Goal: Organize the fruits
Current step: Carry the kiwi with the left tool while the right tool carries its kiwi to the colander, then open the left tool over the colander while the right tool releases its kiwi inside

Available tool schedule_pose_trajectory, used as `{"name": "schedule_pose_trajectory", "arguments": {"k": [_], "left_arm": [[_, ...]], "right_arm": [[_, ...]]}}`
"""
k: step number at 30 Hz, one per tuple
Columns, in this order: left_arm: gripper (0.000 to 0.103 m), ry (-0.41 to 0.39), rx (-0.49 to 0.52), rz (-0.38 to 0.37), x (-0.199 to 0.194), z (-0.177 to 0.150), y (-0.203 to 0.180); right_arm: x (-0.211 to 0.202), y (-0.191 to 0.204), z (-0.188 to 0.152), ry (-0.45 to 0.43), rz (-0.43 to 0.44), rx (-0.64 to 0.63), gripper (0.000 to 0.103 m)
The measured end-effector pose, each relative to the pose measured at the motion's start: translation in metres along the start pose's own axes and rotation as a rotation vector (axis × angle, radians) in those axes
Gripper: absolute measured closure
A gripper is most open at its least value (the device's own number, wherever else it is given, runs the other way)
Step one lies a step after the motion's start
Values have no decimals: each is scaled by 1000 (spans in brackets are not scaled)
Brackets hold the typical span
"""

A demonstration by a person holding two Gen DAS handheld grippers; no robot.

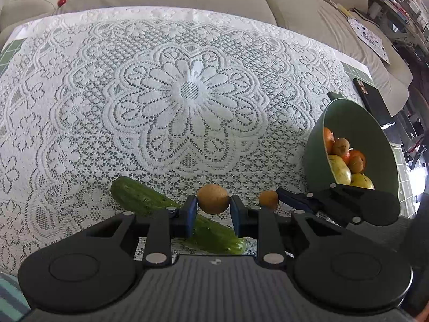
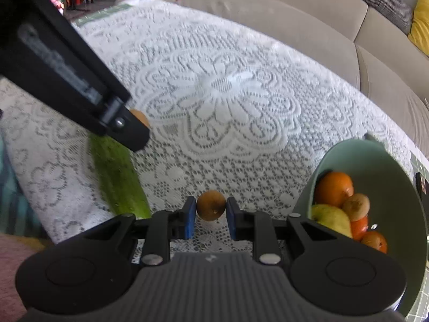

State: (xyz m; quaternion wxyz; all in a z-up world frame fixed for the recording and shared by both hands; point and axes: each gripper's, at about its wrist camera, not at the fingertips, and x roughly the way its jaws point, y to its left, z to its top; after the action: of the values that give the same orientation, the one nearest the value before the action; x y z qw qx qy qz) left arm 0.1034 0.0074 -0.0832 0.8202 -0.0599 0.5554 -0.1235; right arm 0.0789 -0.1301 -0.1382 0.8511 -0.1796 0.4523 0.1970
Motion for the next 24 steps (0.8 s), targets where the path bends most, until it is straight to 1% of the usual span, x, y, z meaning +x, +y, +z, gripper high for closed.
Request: {"name": "schedule_pose_trajectory", "arguments": {"k": [6, 13, 18, 24], "left_arm": [[74, -37, 30, -6, -14, 3, -17], [74, -54, 86, -37, -21, 8, -50], [74, -55, 133, -58, -19, 12, -77], [74, -44, 175, -87, -10, 19, -106]], "right_arm": [[-38, -13, 2, -71, 4, 27, 82], [-74, -38, -5, -131, -37, 85, 82], [-87, -62, -13, -148, -92, 129, 82], [-90, -90, -24, -151, -146, 173, 82]]}}
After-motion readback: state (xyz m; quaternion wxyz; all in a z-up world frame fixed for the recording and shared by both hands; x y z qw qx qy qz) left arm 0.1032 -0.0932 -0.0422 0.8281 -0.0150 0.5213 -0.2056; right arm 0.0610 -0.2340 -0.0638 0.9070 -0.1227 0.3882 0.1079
